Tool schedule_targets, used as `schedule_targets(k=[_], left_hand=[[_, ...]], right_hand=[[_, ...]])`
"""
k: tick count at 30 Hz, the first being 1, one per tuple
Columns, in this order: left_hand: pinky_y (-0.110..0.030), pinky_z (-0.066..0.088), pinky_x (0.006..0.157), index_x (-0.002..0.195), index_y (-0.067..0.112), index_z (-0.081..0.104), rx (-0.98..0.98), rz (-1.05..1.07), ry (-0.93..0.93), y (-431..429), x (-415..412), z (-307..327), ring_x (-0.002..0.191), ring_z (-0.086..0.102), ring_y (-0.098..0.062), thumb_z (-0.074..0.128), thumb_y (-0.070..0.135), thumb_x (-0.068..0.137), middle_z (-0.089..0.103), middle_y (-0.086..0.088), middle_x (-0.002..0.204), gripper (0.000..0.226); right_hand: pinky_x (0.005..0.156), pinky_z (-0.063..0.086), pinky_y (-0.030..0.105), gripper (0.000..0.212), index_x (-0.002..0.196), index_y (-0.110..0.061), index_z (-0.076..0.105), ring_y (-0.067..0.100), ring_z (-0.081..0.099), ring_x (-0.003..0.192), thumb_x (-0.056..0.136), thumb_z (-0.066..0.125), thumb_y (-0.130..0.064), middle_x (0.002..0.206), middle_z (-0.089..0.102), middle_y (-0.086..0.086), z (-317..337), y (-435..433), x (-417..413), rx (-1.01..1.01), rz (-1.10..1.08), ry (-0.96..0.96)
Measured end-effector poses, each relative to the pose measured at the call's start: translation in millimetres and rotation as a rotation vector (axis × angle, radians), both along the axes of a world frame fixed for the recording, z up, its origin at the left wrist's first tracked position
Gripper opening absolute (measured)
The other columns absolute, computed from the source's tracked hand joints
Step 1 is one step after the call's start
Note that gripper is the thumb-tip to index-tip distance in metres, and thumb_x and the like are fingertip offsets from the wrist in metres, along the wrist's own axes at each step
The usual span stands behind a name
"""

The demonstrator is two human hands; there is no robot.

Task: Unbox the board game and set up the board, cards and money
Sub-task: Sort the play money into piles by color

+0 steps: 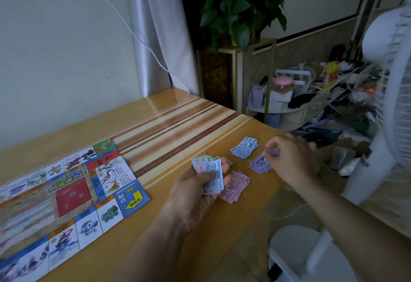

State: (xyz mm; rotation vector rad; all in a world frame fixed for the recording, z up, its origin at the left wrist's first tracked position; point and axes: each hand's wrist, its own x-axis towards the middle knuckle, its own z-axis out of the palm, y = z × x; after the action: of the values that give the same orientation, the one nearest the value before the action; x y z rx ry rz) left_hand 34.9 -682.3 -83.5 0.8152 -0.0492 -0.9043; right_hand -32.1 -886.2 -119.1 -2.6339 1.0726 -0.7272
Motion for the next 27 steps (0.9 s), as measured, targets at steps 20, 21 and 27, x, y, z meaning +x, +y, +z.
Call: schedule_targets(k=[20,21,27], left_hand=[[-0.029,0.058,0.054,0.119,-0.006,0.054,0.116,0.048,0.055,4.3,10.3,0.9,0.068,0.071,-0.021,0.048,0.005,0.096,0.070,-0.020,0.092,0.027],[-0.030,0.059,0.054,0.120,-0.008,0.054,0.109,0.055,0.075,6.0,11.7,1.4,0.071,0.071,-0.022,0.047,0.005,0.096,0.069,-0.022,0.096,0.028],[-0.037,0.060,0.059,0.129,0.001,0.043,0.069,0.068,0.110,12.0,14.9,3.1,0.082,0.070,-0.028,0.036,-0.001,0.096,0.067,-0.023,0.105,0.033]], right_hand=[[0.062,0.044,0.015,0.005,0.084,-0.016,0.063,0.006,0.059,0.075,0.086,0.067,-0.015,0.090,0.068,0.002,46.0,14.5,46.7,0.504,0.395,-0.195],[0.066,0.045,0.022,0.006,0.084,-0.016,0.062,0.010,0.060,0.078,0.086,0.068,-0.015,0.093,0.069,0.006,40.8,4.9,50.7,0.466,0.337,-0.210],[0.076,0.048,0.031,0.005,0.090,-0.019,0.066,0.019,0.063,0.087,0.090,0.063,-0.023,0.096,0.069,-0.001,11.9,-13.6,60.3,0.185,0.174,-0.040]])
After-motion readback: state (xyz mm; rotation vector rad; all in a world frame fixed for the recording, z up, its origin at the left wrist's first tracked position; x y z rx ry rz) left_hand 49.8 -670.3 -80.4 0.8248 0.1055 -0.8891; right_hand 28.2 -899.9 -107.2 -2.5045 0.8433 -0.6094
